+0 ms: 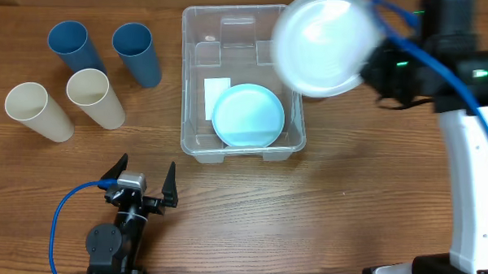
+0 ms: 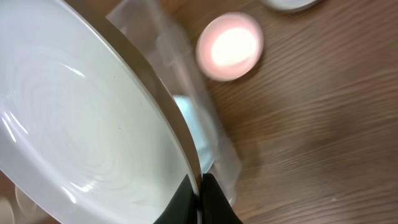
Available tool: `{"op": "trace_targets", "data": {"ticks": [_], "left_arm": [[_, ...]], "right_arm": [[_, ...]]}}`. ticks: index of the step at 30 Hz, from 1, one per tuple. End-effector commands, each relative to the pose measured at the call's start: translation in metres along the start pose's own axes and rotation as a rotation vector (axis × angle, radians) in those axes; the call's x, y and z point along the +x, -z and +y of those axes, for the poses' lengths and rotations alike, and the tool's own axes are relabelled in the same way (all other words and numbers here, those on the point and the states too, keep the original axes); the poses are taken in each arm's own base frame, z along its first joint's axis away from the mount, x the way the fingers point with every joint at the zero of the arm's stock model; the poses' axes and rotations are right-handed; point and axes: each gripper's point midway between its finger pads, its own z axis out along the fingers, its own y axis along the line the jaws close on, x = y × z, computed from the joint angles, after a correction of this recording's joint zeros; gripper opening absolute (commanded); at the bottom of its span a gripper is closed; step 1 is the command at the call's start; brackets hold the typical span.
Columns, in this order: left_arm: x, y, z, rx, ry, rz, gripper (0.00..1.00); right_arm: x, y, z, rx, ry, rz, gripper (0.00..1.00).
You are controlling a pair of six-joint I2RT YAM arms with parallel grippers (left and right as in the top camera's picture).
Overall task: Pack container
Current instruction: 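Grasp the white plate, carry it into the bin, release, then move the right gripper to the pink bowl and grasp its rim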
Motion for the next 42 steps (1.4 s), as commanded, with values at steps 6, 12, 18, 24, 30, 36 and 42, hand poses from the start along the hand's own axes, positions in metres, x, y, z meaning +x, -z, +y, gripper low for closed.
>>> {"op": "trace_targets", "data": {"ticks": [6,12,18,24,30,36,42], "left_arm": [[0.000,0.000,0.000,0.004,-0.010,-0.005,1.00],[0.000,0.000,0.000,0.004,-0.010,-0.005,1.00],[0.000,0.000,0.000,0.004,-0.010,-0.005,1.00],[0.000,0.000,0.000,0.004,-0.010,-0.005,1.00],[0.000,0.000,0.000,0.004,-0.010,-0.005,1.00],[0.000,0.000,0.000,0.004,-0.010,-0.005,1.00],[0.000,0.000,0.000,0.004,-0.010,-0.005,1.00]], "right_arm": [[0.076,-0.094,0.040,0.100,0.212,0.150,0.04],[0.096,-0.163,0.020,0.188,0.214,0.243,0.04],[0.110,-0.182,0.009,0.218,0.217,0.308,0.05],[0.121,-0.185,0.012,0.168,0.331,0.378,0.49],[0.115,-0.167,0.029,0.110,0.407,0.386,0.36],[0.060,-0.093,0.070,0.051,0.434,0.203,0.42],[0.013,-0.071,0.006,0.237,0.264,0.153,0.43]]}}
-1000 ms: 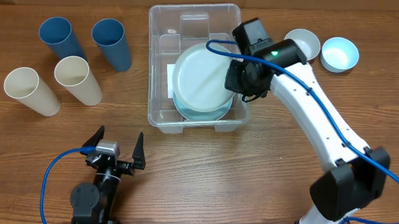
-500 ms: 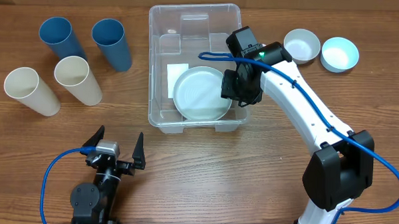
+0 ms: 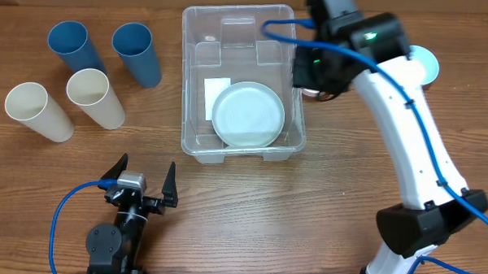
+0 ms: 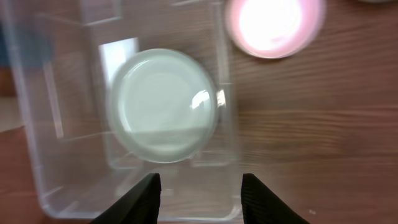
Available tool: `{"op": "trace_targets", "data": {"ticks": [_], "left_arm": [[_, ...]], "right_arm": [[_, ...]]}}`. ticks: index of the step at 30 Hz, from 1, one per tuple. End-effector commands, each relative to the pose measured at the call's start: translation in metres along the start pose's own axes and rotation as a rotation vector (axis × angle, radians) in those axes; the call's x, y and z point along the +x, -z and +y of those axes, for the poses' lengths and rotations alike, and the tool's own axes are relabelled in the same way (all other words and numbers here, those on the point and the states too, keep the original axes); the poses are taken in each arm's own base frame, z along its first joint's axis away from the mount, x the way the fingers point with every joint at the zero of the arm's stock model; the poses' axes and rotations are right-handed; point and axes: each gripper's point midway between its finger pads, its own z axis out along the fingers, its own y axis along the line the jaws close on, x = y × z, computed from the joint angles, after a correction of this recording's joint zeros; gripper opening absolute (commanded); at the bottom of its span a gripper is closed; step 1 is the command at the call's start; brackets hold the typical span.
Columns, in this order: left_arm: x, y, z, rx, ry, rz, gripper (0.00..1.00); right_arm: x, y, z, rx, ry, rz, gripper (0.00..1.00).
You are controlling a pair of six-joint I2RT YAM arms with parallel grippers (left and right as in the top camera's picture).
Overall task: Pack container
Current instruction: 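Move the right gripper to the pink bowl and grasp its rim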
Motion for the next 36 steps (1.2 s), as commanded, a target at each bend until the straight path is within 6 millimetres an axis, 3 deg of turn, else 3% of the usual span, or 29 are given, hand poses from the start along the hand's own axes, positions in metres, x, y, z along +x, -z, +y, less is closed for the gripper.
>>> {"op": "trace_targets", "data": {"ticks": [1,3,6,13,22,27,30,33,36], "left_arm": [[0.000,0.000,0.000,0.004,-0.009,-0.005,1.00],[0.000,0.000,0.000,0.003,-0.009,-0.005,1.00],[0.000,0.000,0.000,0.004,-0.009,-0.005,1.00],[0.000,0.000,0.000,0.004,-0.009,-0.005,1.00],[0.000,0.000,0.000,0.004,-0.009,-0.005,1.00],[0.000,0.000,0.000,0.004,-0.009,-0.005,1.00],[0.000,0.000,0.000,0.004,-0.009,-0.005,1.00],[0.000,0.000,0.000,0.004,-0.009,-0.005,1.00],[0.000,0.000,0.000,0.004,-0.009,-0.005,1.00]], "right_arm": [[-0.008,-0.004,-0.057,0.117,-0.124,0.019,0.42],[-0.002,-0.020,-0.081,0.157,-0.175,0.077,0.41],[0.018,-0.051,-0.095,0.193,-0.192,0.173,0.38],[0.057,-0.095,-0.079,0.188,-0.154,0.280,0.37],[0.077,-0.102,-0.041,0.152,-0.067,0.305,0.38],[0.077,-0.102,-0.040,0.154,-0.079,0.303,0.38],[0.065,-0.104,-0.047,0.181,-0.081,0.253,0.41],[0.029,-0.108,-0.067,0.177,-0.143,0.138,0.50],[-0.013,-0.114,-0.098,0.155,-0.337,0.011,0.60]]}}
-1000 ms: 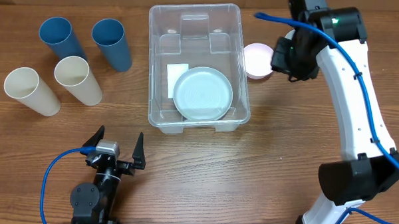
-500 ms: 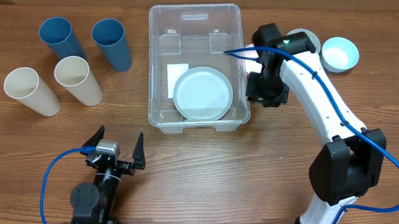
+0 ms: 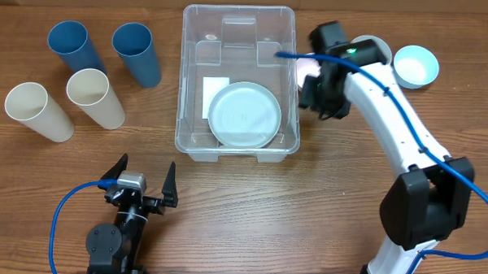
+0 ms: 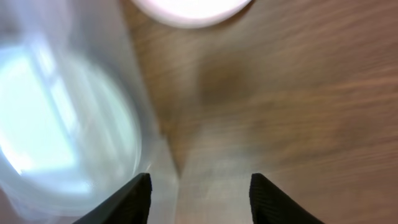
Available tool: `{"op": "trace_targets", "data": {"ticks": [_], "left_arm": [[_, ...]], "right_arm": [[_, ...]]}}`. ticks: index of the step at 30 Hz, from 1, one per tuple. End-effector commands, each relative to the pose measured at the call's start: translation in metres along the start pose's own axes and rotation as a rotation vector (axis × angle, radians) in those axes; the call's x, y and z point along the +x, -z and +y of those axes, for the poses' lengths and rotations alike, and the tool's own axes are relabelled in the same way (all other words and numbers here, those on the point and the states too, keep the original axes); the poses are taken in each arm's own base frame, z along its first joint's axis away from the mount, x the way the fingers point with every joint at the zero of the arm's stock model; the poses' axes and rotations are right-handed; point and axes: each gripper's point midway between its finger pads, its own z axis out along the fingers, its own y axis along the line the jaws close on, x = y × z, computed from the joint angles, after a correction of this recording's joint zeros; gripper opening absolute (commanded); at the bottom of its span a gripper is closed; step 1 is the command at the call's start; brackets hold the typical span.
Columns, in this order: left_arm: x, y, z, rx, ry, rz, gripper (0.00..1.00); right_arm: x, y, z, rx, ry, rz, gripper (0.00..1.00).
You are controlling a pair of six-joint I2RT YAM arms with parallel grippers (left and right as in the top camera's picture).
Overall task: Pack container
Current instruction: 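Move the right gripper to the pink bowl and grasp its rim, then carry the pink bowl into the bin's back corner and release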
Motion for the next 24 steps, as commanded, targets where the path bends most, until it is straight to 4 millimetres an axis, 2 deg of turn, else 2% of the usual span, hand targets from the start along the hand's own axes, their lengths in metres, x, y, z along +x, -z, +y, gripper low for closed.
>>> {"op": "trace_targets", "data": {"ticks": [1,3,5,9,12,15,16,20,24], "left_arm": [[0.000,0.000,0.000,0.004,-0.009,-0.005,1.00],[0.000,0.000,0.000,0.003,-0.009,-0.005,1.00],[0.000,0.000,0.000,0.004,-0.009,-0.005,1.00],[0.000,0.000,0.000,0.004,-0.009,-0.005,1.00],[0.000,0.000,0.000,0.004,-0.009,-0.005,1.00],[0.000,0.000,0.000,0.004,-0.009,-0.005,1.00],[0.000,0.000,0.000,0.004,-0.009,-0.005,1.00],[0.000,0.000,0.000,0.003,-0.009,-0.005,1.00],[0.000,0.000,0.000,0.004,-0.009,-0.005,1.00]], "right_arm": [[-0.044,-0.006,-0.033,-0.012,-0.218,-0.091,0.60],[-0.063,-0.022,-0.035,-0.084,-0.279,-0.093,0.61],[-0.073,-0.042,-0.037,-0.097,-0.314,-0.087,0.62],[-0.081,-0.085,-0.037,-0.086,-0.328,-0.070,0.62],[-0.084,-0.108,-0.035,-0.090,-0.346,-0.062,0.61],[-0.082,-0.122,-0.034,-0.094,-0.352,-0.045,0.56],[-0.080,-0.127,-0.035,-0.088,-0.355,-0.035,0.51],[-0.079,-0.128,-0.036,-0.081,-0.362,-0.029,0.27],[-0.079,-0.120,-0.041,-0.046,-0.377,-0.022,0.16]]}}
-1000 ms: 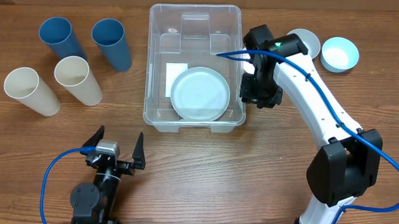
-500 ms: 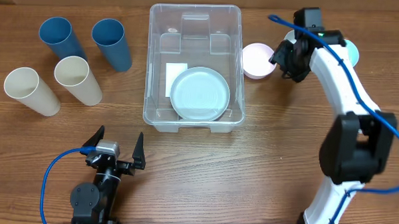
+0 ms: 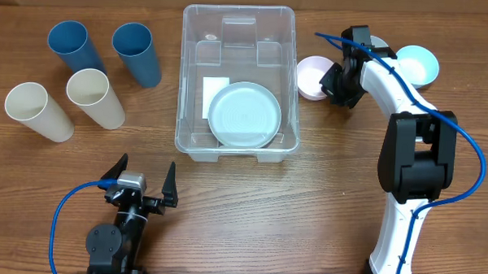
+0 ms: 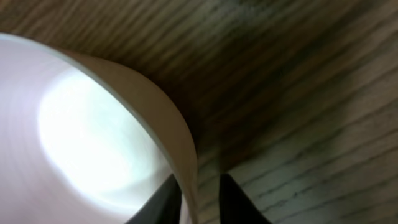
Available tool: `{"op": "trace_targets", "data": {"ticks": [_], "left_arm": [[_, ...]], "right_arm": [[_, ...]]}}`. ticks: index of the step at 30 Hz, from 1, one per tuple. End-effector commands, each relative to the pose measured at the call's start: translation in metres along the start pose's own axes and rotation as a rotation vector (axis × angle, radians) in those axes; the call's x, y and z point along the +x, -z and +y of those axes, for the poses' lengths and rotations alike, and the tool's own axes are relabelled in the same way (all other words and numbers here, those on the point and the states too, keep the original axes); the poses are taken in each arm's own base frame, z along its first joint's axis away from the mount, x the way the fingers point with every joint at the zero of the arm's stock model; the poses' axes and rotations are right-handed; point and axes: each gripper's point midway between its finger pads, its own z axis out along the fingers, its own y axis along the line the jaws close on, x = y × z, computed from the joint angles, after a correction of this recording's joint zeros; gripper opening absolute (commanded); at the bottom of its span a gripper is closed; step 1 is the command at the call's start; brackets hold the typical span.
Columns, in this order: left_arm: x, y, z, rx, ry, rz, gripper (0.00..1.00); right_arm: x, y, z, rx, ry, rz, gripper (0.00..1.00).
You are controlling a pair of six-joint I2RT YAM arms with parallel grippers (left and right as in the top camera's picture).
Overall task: Pack container
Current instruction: 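Carry the pink bowl into the bin's back corner and release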
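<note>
The clear plastic container (image 3: 186,78) stands at the table's middle back with a white plate (image 3: 243,114) lying in it on top of a stack. Just right of it sits a pink bowl (image 3: 311,77). My right gripper (image 3: 332,83) is down at that bowl's right rim. In the right wrist view the pink bowl (image 4: 93,130) fills the left side, and the right gripper (image 4: 198,200) straddles its rim, one finger inside and one outside, narrowed but with a gap left on the outer side. My left gripper (image 3: 145,182) rests open near the front edge.
A light blue bowl (image 3: 416,65) sits at the back right, with another white dish (image 3: 377,44) partly hidden behind the right arm. Two blue cups (image 3: 137,53) and two cream cups (image 3: 95,98) lie at the left.
My right gripper has moved from beside the container's right wall to the pink bowl's right rim. Its jaws have narrowed around that rim. The left arm has not moved.
My right gripper held a white plate above the container, where a light blue plate lay. Then the white plate lay in the container and the gripper was open above it. It then stood beside the container, and now straddles the pink bowl's rim.
</note>
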Motion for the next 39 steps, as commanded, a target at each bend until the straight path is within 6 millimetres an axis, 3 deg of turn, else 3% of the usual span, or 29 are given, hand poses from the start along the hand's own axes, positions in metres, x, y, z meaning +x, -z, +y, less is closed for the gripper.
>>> {"op": "trace_targets", "data": {"ticks": [1,4,7,13,16,19,25,28,30,35,39], "left_arm": [[0.000,0.000,0.000,0.003,-0.009,-0.005,1.00],[0.000,0.000,0.000,0.004,-0.009,-0.005,1.00],[0.000,0.000,0.000,0.004,-0.009,-0.005,1.00],[0.000,0.000,0.000,0.004,-0.009,-0.005,1.00],[0.000,0.000,0.000,0.004,-0.009,-0.005,1.00],[0.000,0.000,0.000,0.004,-0.009,-0.005,1.00],[0.000,0.000,0.000,0.004,-0.009,-0.005,1.00],[0.000,0.000,0.000,0.004,-0.009,-0.005,1.00],[0.000,0.000,0.000,0.004,-0.009,-0.005,1.00],[0.000,0.000,0.000,0.004,-0.009,-0.005,1.00],[0.000,0.000,0.000,0.004,-0.009,-0.005,1.00]], "right_arm": [[-0.008,0.011,0.001,0.021,-0.006,-0.023,0.15],[-0.016,0.036,0.002,0.045,0.001,-0.056,0.09],[-0.028,0.078,0.008,0.050,0.024,-0.115,0.04],[-0.042,0.195,0.026,-0.026,0.065,-0.266,0.04],[-0.031,0.252,0.048,-0.122,0.128,-0.347,0.04],[-0.005,0.278,0.085,-0.209,0.274,-0.397,0.04],[0.038,0.275,0.140,-0.200,0.433,-0.495,0.04],[0.047,0.254,0.164,-0.161,0.485,-0.540,0.04],[0.046,0.241,0.169,-0.137,0.493,-0.546,0.04],[0.035,0.185,0.177,-0.044,0.522,-0.548,0.04],[0.020,0.155,0.183,0.022,0.566,-0.602,0.04]]}}
